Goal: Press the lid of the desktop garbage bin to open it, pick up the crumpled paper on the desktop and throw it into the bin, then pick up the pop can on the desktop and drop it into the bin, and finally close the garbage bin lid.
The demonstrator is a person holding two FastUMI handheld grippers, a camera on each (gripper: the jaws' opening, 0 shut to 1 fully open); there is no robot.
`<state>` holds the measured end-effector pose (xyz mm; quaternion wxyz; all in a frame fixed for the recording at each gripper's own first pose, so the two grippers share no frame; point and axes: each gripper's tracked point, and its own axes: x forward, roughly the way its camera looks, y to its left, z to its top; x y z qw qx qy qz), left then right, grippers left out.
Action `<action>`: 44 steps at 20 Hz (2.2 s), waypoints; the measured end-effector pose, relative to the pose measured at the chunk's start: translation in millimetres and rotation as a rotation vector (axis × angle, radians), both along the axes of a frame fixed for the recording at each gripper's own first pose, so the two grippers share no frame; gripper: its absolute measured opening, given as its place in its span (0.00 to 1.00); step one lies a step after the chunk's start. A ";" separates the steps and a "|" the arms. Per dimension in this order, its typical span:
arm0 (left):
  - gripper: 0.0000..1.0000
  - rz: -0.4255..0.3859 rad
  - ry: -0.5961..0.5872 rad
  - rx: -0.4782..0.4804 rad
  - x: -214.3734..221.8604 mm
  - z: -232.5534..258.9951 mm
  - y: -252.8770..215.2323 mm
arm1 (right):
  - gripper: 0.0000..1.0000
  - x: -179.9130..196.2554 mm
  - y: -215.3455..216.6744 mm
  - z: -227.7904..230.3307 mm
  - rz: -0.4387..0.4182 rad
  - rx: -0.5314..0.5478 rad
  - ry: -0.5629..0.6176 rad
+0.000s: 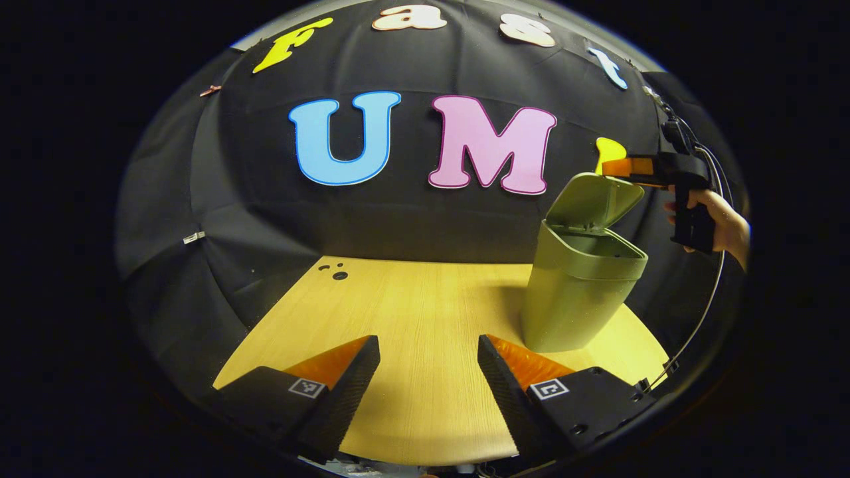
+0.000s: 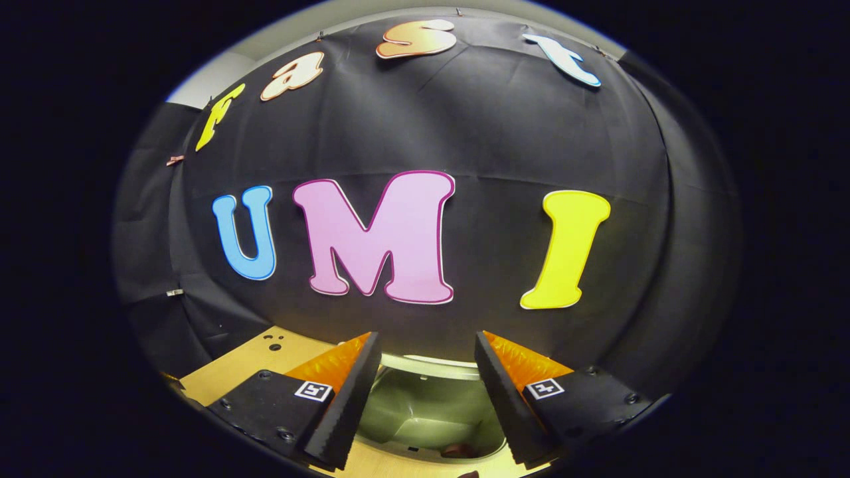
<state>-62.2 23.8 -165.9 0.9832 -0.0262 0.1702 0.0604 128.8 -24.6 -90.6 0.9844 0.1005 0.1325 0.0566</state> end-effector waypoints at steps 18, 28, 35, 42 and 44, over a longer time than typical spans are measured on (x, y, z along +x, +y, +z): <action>0.96 -0.038 0.013 0.013 8.9 -2.7 -8.9 | 0.90 -52.5 32.4 -103.4 0.060 -0.042 0.182; 0.96 -0.039 0.018 0.000 6.1 -5.0 -12.4 | 0.92 -59.5 38.9 -121.4 0.070 -0.003 0.199; 0.96 -0.044 -0.011 -0.001 5.4 4.3 -9.8 | 0.91 -57.7 35.8 -101.7 0.057 0.018 0.129; 0.96 -0.073 -0.029 0.011 6.4 9.4 -6.5 | 0.91 -92.7 52.4 -65.3 0.077 0.002 0.082; 0.96 -0.083 -0.043 0.013 9.1 13.7 -3.6 | 0.91 -108.7 62.6 -54.5 0.091 0.002 0.065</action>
